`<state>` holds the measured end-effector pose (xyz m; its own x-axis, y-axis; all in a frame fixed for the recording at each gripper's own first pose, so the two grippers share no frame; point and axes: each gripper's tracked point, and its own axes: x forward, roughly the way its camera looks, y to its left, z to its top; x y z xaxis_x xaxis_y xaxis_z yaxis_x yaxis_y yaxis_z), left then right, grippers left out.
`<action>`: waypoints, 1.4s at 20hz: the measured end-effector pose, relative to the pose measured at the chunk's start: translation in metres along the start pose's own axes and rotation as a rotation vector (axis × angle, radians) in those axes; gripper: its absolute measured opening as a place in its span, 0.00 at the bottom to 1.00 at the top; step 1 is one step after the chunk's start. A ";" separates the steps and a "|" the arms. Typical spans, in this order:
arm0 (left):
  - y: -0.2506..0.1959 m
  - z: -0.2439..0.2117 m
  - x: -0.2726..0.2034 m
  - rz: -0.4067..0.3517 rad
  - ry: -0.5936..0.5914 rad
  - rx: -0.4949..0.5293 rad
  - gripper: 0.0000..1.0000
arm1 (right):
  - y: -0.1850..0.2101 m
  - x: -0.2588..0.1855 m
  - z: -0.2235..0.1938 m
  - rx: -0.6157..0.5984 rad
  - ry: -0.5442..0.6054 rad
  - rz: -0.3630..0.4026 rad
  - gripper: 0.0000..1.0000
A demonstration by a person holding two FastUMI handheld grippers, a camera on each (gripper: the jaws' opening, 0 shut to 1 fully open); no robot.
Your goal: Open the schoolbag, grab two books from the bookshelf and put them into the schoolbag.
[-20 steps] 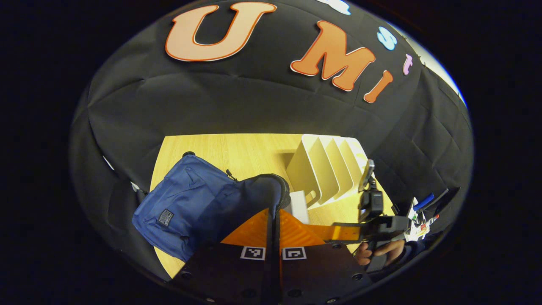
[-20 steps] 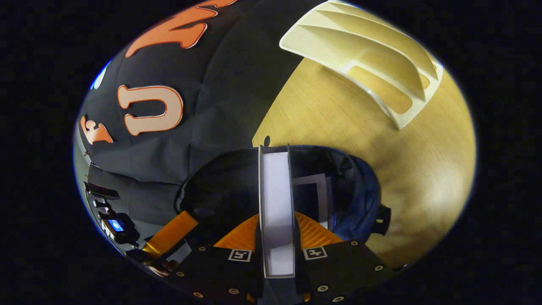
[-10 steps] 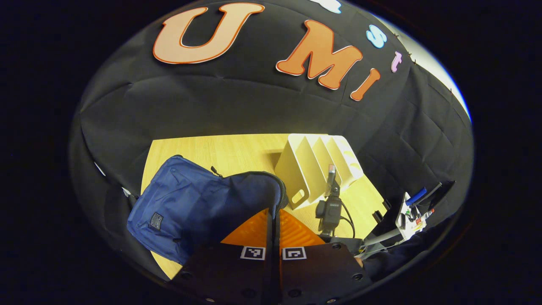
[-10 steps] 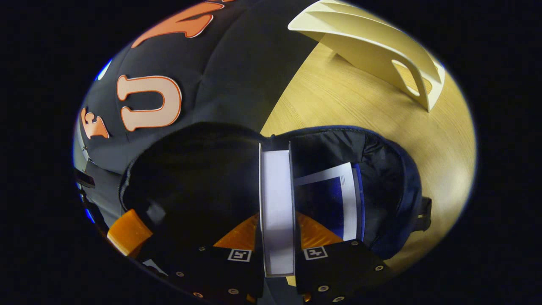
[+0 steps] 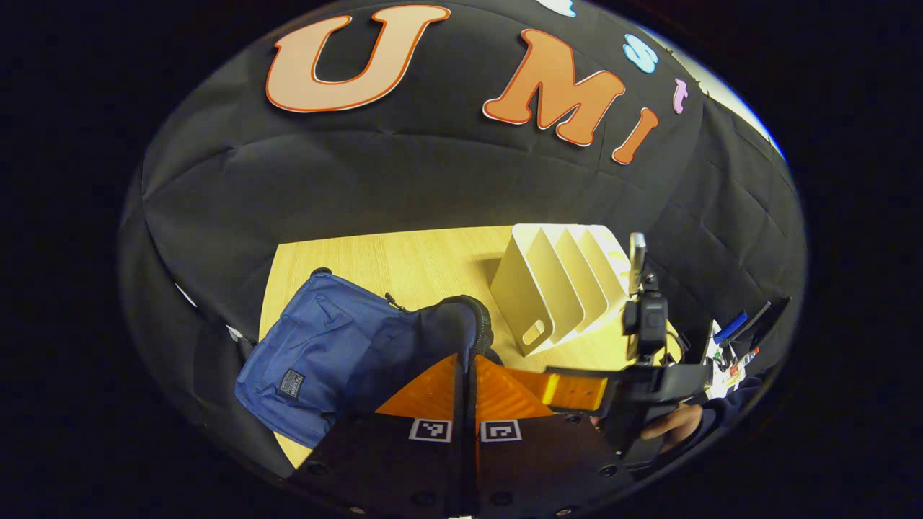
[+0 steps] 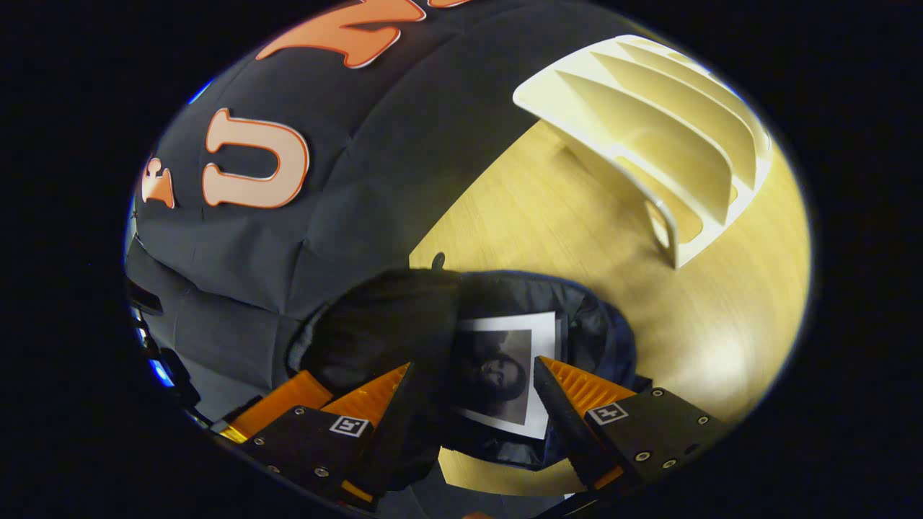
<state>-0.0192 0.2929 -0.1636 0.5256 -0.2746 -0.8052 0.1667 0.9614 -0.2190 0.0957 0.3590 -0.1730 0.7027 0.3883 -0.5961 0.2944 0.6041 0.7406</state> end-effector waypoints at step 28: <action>-0.128 0.077 0.019 0.451 -0.506 -0.039 1.00 | -0.077 -0.247 0.286 -0.827 -0.686 -0.154 0.96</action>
<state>0.0335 0.1633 -0.1083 0.8639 0.1876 -0.4675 -0.1856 0.9813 0.0508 0.0846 0.0179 0.0056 0.9835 -0.0485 -0.1743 0.0635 0.9947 0.0813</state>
